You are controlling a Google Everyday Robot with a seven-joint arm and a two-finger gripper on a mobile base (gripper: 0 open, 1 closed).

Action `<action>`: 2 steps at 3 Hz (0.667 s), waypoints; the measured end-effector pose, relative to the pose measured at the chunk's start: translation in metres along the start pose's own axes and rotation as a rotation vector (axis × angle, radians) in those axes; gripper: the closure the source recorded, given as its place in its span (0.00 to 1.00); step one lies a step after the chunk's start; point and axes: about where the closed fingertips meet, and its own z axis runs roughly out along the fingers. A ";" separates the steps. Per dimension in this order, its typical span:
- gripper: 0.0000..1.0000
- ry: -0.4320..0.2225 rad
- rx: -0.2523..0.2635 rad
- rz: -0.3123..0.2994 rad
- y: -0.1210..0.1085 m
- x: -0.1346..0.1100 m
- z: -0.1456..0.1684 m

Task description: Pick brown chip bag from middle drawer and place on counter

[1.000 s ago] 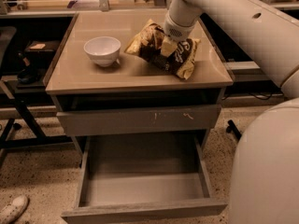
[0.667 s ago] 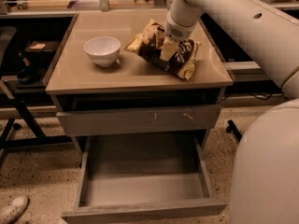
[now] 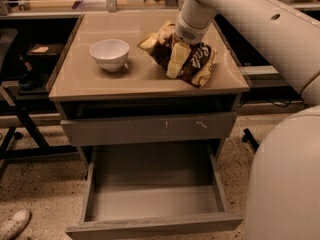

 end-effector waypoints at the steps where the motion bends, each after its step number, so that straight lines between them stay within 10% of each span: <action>1: 0.00 0.039 0.108 0.029 -0.017 0.006 -0.049; 2: 0.00 0.120 0.285 0.103 -0.045 0.017 -0.149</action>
Offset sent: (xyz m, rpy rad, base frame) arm -0.0741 -0.1197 0.2802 -0.2545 -0.3369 -0.4432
